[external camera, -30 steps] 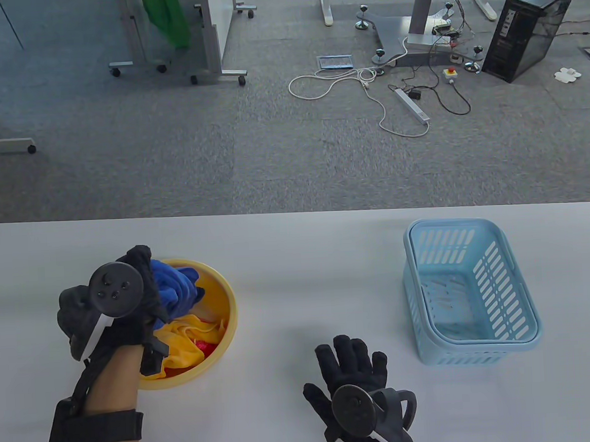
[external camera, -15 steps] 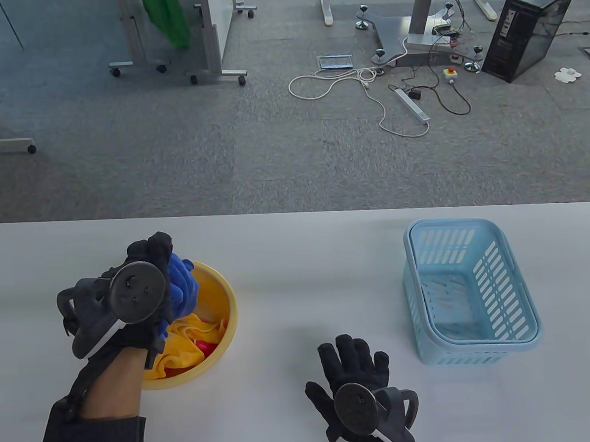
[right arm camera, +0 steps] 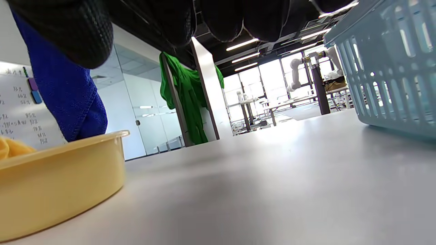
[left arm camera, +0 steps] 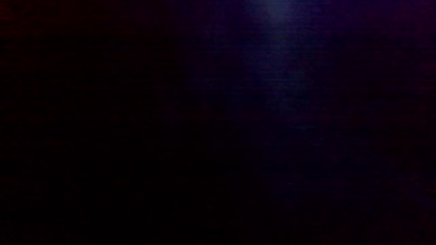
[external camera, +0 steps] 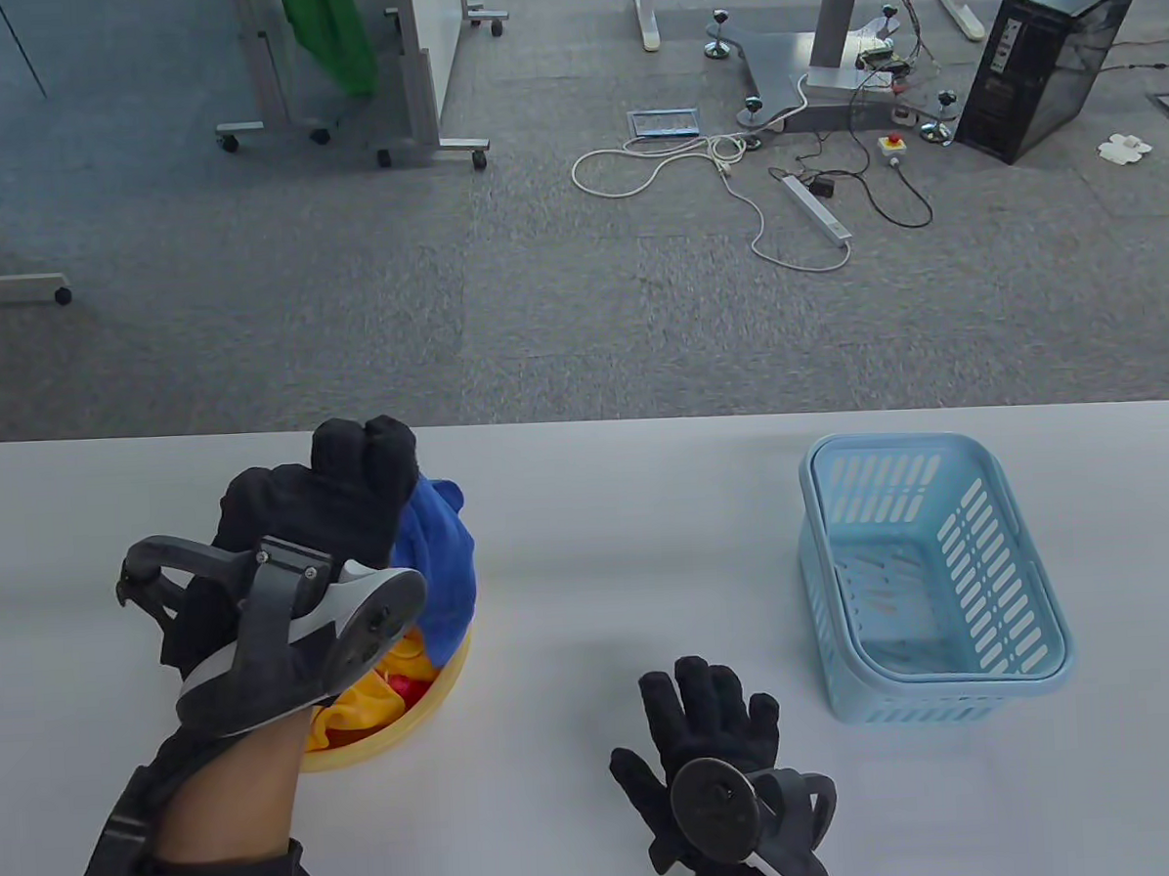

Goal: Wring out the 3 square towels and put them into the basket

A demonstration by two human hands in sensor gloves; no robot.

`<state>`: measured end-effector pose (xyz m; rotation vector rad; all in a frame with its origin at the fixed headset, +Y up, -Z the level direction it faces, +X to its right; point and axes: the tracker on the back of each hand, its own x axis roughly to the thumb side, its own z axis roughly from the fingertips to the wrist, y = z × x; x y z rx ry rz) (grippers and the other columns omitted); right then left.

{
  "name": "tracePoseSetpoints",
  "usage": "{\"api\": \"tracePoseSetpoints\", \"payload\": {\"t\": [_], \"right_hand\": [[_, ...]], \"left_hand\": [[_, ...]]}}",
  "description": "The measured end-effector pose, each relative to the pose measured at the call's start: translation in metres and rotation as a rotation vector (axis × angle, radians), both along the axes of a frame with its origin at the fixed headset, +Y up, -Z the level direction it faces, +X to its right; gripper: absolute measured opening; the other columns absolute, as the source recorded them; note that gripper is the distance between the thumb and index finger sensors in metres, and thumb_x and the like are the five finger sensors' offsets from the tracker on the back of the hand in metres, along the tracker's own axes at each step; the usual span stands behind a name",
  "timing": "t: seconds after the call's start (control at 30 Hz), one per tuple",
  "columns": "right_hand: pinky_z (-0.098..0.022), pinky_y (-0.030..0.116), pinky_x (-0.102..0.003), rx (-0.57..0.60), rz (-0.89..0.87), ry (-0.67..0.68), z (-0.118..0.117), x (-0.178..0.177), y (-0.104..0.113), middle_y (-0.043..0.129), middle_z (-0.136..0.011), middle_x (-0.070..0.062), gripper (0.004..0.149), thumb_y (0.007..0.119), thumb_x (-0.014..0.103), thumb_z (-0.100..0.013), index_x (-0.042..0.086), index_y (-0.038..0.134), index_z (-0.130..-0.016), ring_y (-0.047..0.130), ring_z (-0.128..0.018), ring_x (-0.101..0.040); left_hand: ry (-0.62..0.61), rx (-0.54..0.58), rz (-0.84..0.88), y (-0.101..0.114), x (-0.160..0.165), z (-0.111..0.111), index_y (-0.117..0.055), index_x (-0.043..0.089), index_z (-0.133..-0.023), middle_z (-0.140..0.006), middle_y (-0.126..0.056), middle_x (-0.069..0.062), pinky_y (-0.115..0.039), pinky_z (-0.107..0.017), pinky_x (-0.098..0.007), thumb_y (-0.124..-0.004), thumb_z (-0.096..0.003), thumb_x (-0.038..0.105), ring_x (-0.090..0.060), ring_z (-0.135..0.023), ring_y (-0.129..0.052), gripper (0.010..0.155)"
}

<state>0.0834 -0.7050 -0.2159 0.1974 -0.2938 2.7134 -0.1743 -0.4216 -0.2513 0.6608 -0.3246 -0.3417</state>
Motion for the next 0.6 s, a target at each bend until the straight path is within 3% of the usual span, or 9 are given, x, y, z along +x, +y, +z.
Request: {"api": "tracePoseSetpoints", "payload": {"t": [0.03,0.23,0.6], "right_hand": [[-0.071,0.030,-0.079,0.028,-0.039,-0.020,0.001,0.001,0.001,0.030,-0.117,-0.025,0.095,0.080,0.060,-0.052,0.015,0.026,-0.115,0.035,-0.105,-0.056],[-0.071,0.025,-0.078,0.079,-0.301,0.022,0.008,0.008,0.014,0.009,-0.114,-0.027,0.113,0.079,0.068,-0.048,0.011,0.003,-0.110,0.019,-0.103,-0.057],[-0.071,0.024,-0.079,0.062,-0.587,0.170,0.018,0.007,0.035,0.002,-0.112,-0.028,0.123,0.083,0.072,-0.044,0.008,-0.001,-0.108,0.014,-0.103,-0.058]], "left_hand": [[-0.012,0.000,-0.028,0.001,0.004,0.002,-0.070,0.026,-0.098,-0.083,-0.089,-0.009,-0.090,-0.035,-0.047,-0.074,-0.0555,0.028,-0.016,-0.022,-0.102,0.043],[-0.083,0.055,-0.176,0.007,0.036,0.022,-0.070,0.026,-0.098,-0.083,-0.089,-0.009,-0.090,-0.035,-0.047,-0.074,-0.0556,0.029,-0.015,-0.022,-0.103,0.043],[-0.228,0.051,-0.352,-0.013,0.084,0.041,-0.072,0.026,-0.098,-0.082,-0.090,-0.008,-0.090,-0.035,-0.046,-0.075,-0.0552,0.029,-0.015,-0.021,-0.103,0.043]]}}
